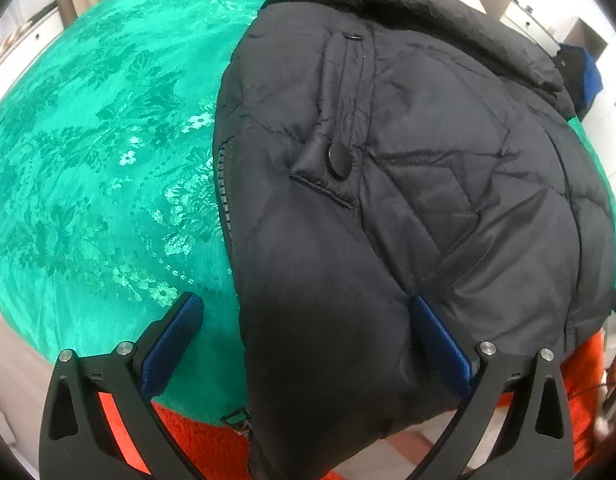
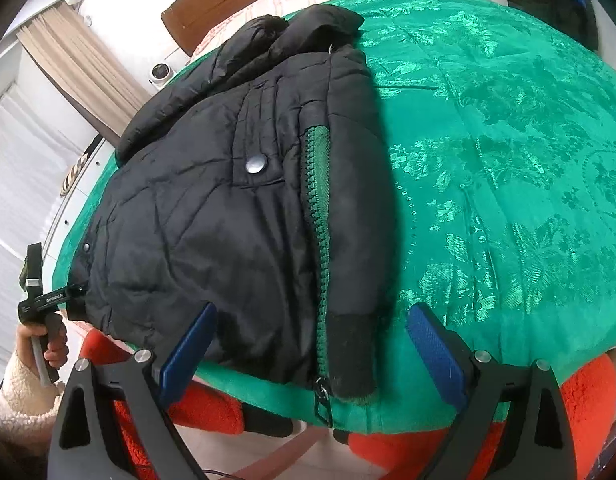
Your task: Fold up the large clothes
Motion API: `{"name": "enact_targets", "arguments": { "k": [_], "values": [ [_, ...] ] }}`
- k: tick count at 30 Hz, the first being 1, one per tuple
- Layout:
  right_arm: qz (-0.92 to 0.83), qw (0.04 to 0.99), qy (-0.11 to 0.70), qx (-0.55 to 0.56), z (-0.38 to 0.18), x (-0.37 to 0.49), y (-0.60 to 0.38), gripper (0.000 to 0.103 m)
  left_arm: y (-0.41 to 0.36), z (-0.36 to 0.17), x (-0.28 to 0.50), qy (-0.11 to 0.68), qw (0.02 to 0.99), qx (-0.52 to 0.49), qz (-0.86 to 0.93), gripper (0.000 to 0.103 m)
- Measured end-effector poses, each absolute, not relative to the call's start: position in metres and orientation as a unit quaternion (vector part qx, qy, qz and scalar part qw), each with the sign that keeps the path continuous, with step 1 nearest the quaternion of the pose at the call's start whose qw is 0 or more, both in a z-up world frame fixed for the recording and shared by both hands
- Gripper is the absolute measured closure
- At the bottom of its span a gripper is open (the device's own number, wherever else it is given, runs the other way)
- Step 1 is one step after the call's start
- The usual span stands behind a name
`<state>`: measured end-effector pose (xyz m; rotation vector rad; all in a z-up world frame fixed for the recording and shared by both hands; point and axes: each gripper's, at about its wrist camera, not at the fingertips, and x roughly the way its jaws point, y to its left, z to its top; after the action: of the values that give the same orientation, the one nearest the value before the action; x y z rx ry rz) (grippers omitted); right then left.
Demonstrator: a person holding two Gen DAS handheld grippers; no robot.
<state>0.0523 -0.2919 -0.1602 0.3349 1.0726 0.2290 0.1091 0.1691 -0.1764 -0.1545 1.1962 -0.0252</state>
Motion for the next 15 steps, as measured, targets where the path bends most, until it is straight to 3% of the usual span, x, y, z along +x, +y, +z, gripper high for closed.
{"name": "enact_targets", "arguments": {
  "k": [7,11,15],
  "values": [
    [0.114,0.838,0.514,0.145,-0.159,0.058,-0.286,0.008,0.169,-0.169,0.106,0.561,0.824,-0.066,-0.029,0.013],
    [0.121,0.834,0.521,0.134,-0.158,0.061,-0.278,0.008,0.162,-0.162,0.105,0.558,0.826,-0.061,-0.047,0.035],
    [0.128,0.832,0.525,0.124,-0.159,0.063,-0.272,0.008,0.153,-0.156,0.106,0.556,0.829,-0.04,-0.05,0.047]
  ]
}}
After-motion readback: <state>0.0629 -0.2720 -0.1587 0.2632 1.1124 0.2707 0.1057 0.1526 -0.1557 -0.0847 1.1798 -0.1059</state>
